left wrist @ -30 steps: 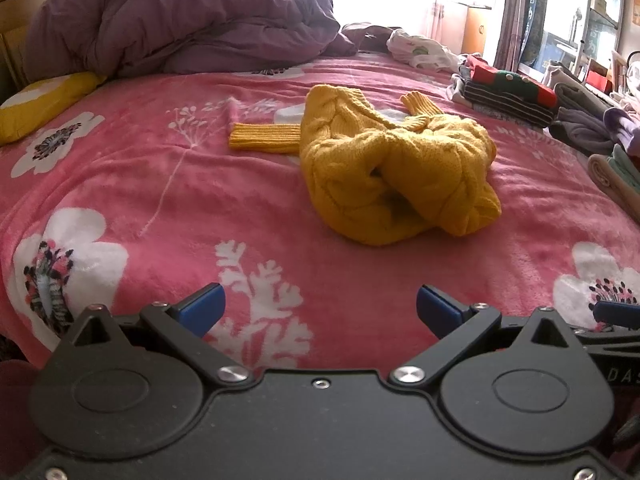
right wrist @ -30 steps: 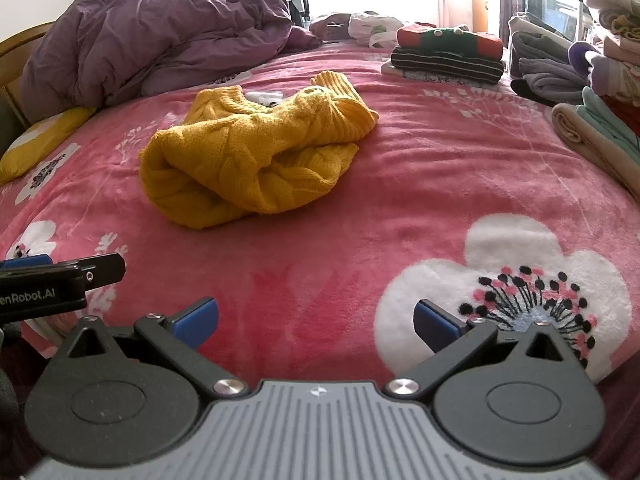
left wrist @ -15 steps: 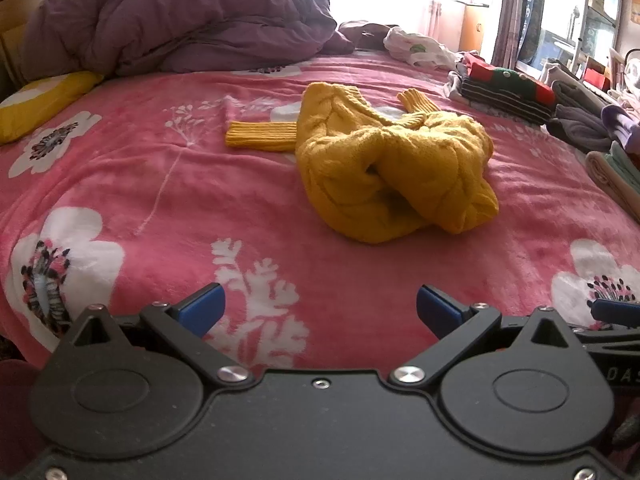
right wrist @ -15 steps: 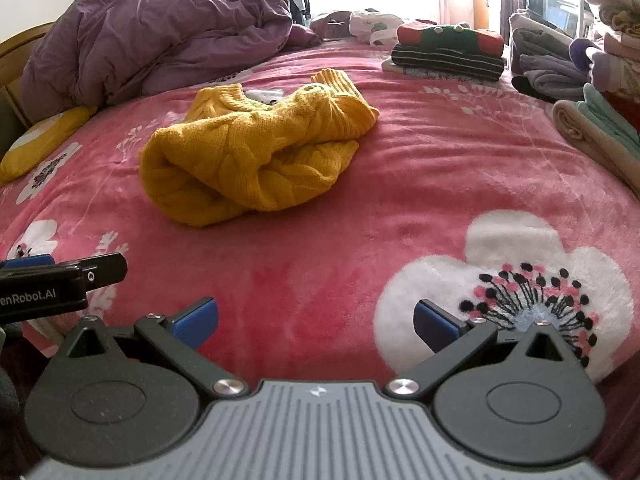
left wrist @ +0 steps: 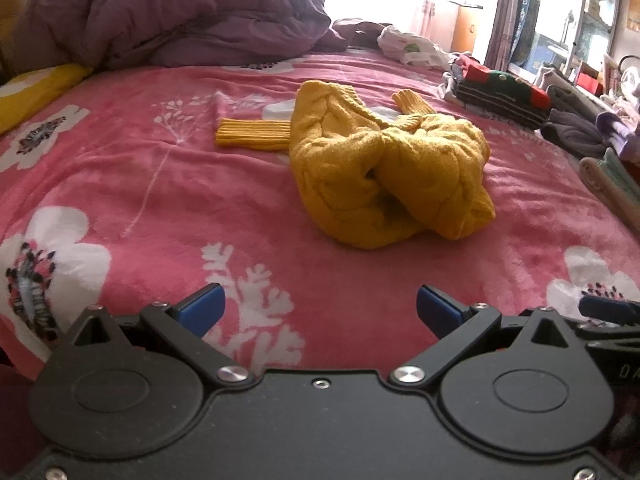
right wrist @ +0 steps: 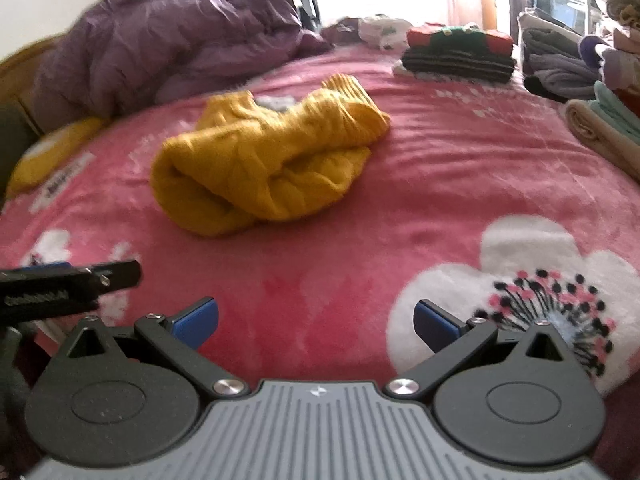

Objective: Fold clothes

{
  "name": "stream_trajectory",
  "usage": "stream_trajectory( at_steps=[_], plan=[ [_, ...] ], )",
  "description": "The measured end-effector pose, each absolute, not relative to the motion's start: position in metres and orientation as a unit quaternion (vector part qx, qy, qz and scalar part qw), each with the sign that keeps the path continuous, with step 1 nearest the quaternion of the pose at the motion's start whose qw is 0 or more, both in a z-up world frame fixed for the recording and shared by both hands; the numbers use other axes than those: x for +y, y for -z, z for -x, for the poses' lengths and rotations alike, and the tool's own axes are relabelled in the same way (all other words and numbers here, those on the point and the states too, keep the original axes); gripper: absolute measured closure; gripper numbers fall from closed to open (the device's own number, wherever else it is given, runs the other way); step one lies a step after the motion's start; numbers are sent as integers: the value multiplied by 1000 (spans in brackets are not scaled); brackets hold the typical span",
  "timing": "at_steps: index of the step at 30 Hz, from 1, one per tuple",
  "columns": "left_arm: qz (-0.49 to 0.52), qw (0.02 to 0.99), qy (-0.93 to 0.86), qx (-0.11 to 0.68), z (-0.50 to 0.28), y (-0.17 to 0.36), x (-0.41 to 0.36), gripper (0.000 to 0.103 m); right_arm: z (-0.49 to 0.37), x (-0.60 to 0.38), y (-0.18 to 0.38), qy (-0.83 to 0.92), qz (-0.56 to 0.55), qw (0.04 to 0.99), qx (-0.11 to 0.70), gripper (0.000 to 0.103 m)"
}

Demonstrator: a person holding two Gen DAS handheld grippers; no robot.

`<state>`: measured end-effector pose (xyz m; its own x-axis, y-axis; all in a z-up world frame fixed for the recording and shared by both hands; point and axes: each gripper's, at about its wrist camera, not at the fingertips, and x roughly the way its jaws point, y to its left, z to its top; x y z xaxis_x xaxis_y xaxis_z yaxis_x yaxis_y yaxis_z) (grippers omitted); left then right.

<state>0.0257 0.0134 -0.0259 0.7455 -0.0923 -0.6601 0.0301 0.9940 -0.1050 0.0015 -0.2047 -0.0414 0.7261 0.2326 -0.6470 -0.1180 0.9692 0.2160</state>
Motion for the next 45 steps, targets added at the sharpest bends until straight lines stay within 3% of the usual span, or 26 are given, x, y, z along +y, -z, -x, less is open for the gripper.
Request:
stream_trajectory(
  at_steps=[11, 23, 34, 45],
  plan=[
    [131, 933, 73, 327, -60, 15, 55, 0, -36, -215, 32, -162, -76, 939, 295, 0],
    [83, 937, 141, 307, -131, -12, 67, 0, -88, -235, 18, -193, -104, 948, 230, 0],
    [12, 931, 214, 297, -233, -24, 58, 0, -182, -261, 12, -246, -127, 934, 226, 0],
    [-5, 908, 302, 291, -292, -1, 53, 0, -249, -271, 42, -297, -165, 901, 269, 16]
  ],
)
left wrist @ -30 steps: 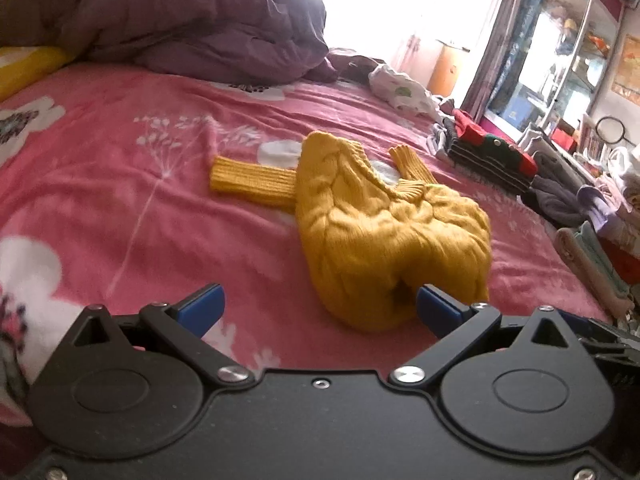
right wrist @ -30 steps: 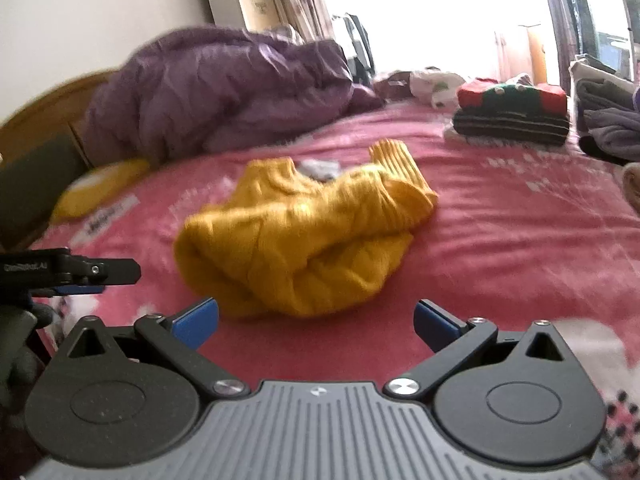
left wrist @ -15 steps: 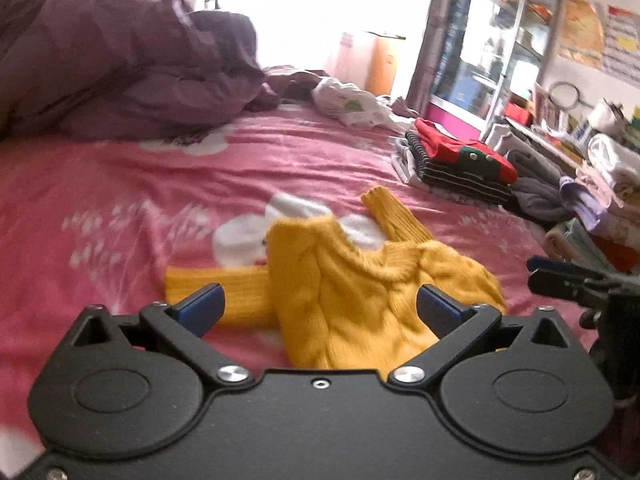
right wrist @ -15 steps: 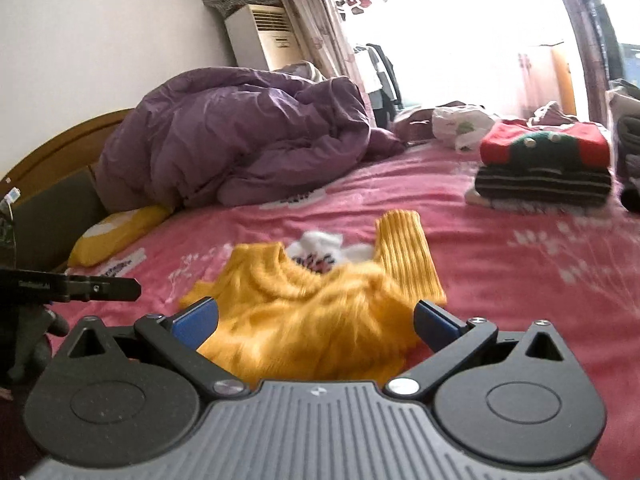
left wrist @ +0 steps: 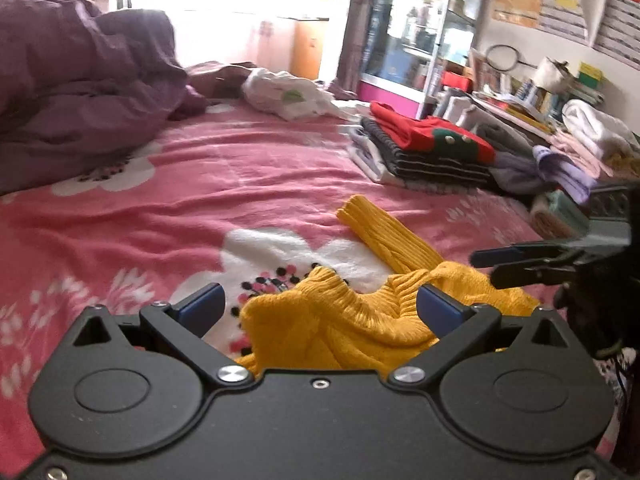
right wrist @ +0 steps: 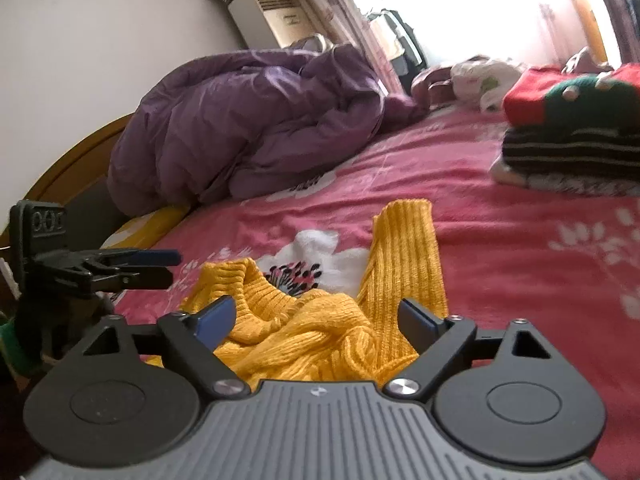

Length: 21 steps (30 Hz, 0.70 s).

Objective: Fold clothes
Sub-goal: 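Move both tools to the yellow sweater and close on its collar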

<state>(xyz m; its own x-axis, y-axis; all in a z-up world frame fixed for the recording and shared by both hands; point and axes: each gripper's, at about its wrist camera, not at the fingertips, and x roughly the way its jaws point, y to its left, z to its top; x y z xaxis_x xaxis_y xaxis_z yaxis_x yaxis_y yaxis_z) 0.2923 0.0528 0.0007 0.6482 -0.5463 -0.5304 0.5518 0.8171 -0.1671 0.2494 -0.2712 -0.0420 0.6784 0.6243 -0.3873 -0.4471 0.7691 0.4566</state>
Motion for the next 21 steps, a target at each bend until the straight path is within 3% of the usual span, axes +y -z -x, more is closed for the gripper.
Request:
stream_trajectory(
  at_steps=[10, 13, 18, 21],
  plan=[
    [-49, 883, 349, 311, -323, 19, 34, 1, -269, -271, 69, -328, -208, 872, 298, 38],
    [-57, 871, 367, 321, -321, 25, 30, 2, -269, -270, 69, -332, -209, 871, 296, 38],
    [-76, 860, 394, 315, -301, 20, 36, 25, -267, -268, 67, -350, -202, 866, 295, 48],
    [-112, 853, 404, 311, -279, 19, 36, 29, -259, -265, 60, -368, -182, 864, 290, 53]
  ],
)
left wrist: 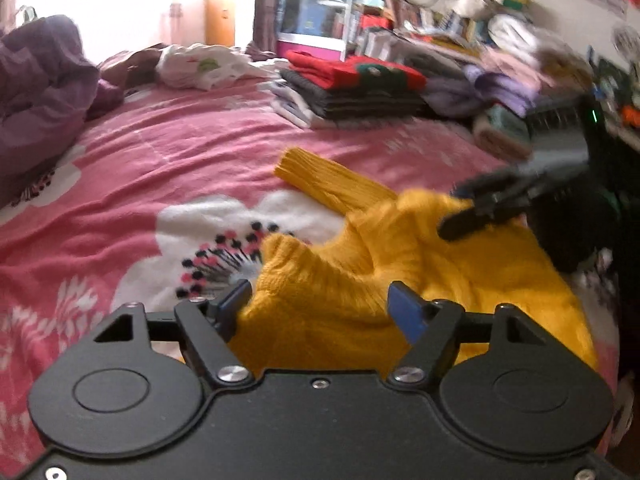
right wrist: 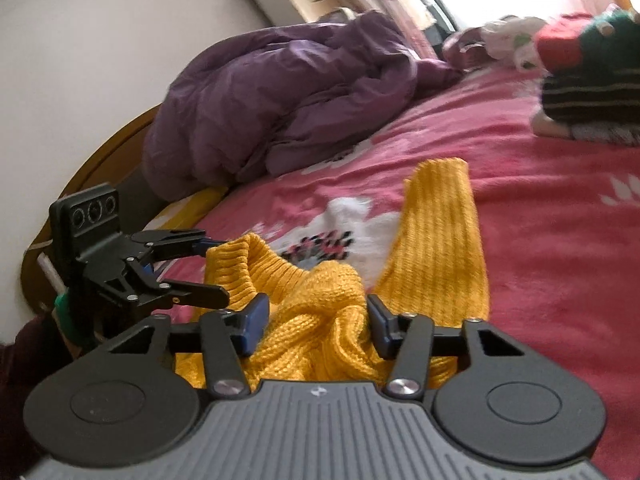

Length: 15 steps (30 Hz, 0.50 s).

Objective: Fold clothes
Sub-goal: 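Move both tools to the yellow sweater and close on its collar, then lift the sweater by the collar with both tools and shake it out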

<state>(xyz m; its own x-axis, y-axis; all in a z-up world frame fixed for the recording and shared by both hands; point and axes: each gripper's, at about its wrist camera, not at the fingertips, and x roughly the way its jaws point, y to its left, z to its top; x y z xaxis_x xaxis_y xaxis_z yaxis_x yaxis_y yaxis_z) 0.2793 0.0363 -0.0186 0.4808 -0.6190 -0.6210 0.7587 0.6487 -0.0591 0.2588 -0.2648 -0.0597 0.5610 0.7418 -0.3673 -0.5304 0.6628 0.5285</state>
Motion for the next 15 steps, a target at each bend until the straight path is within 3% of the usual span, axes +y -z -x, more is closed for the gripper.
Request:
stream_trajectory(
  at_steps=[2, 7, 10, 12, 15],
  plan=[
    [-135, 846, 414, 309, -262, 18, 35, 29, -251, -261, 53, -381, -160, 864, 288, 58],
    [-180, 833, 435, 290, -214, 13, 37, 34, -219, -256, 36, -434, -94, 849, 287, 59],
    [-220, 830, 428, 281, -191, 18, 34, 46, -197, -254, 26, -456, -62, 838, 292, 58],
    [-241, 835, 411, 274, -184, 22, 32, 61, -185, -252, 20, -462, -47, 836, 294, 55],
    [-260, 847, 383, 262, -182, 24, 31, 79, -174, -247, 10, -454, -35, 844, 283, 42]
  ],
)
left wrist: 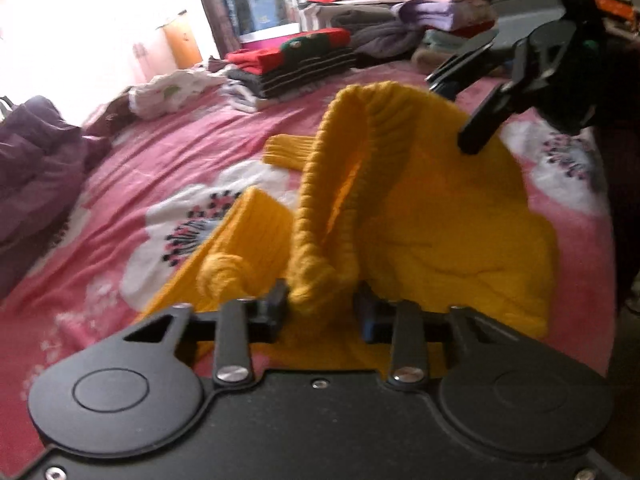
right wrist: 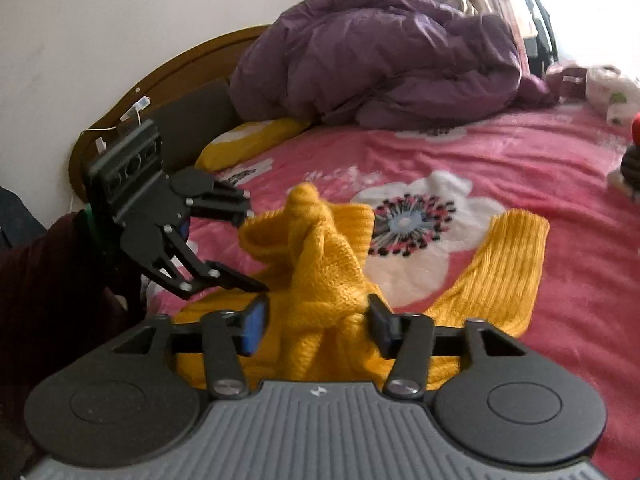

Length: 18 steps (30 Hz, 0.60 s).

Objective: Fold clothes
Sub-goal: 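Lift the sweater by the collar with both tools and shake it out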

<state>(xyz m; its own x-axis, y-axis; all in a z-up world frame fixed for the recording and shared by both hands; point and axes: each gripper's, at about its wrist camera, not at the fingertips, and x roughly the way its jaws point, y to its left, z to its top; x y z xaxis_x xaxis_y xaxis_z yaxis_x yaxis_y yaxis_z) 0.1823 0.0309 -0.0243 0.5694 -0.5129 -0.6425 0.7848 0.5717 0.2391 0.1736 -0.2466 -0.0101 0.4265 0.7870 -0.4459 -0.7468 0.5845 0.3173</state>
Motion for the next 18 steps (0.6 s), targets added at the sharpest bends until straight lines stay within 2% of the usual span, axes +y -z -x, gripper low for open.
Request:
stream_trajectory(
  at_steps=[3, 5, 11, 18],
  plan=[
    [-273, 860, 355, 245, -184, 22, 32, 82, -169, -235, 5, -429, -7, 862, 269, 44],
    [-282, 867, 338, 232, -185, 20, 31, 84, -167, -225, 6, -404, 27, 876, 262, 73],
    [-278, 893, 299, 192, -196, -7, 25, 84, -176, -215, -4, -333, 61, 909, 242, 77],
    [-272, 914, 250, 166, -236, -61, 15, 84, -208, -217, -56, -326, 85, 918, 208, 78]
  ],
)
